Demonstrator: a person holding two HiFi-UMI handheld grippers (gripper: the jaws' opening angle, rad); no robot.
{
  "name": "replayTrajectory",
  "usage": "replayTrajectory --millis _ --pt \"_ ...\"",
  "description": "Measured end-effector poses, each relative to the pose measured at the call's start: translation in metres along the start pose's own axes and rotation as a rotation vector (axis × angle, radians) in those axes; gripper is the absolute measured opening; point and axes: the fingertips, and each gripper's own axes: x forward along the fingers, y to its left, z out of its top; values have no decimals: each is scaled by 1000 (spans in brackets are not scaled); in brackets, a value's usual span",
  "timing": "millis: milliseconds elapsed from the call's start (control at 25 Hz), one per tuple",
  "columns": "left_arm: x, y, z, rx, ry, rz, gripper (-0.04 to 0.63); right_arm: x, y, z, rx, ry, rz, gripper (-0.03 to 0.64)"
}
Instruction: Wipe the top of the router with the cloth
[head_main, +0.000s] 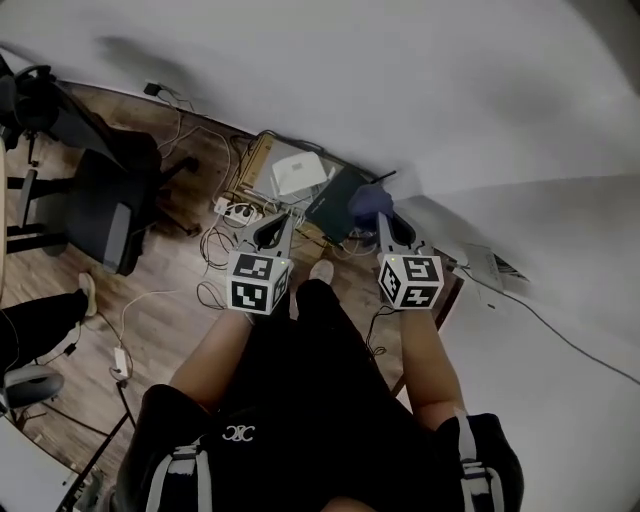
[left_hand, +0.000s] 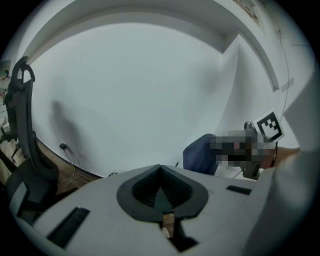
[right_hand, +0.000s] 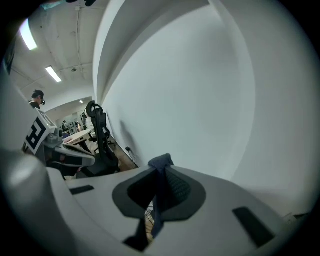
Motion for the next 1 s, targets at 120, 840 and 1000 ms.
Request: replayTrajectory --millis 120,840,1000 --pt "15 16 -23 -49 20 19 2 26 3 -18 -9 54 30 5" --pt "165 107 -194 -188 134 18 0 199 39 -195 -120 425 257 6" --pt "189 113 -236 -210 191 -19 1 230 50 -235 -168 514 316 6"
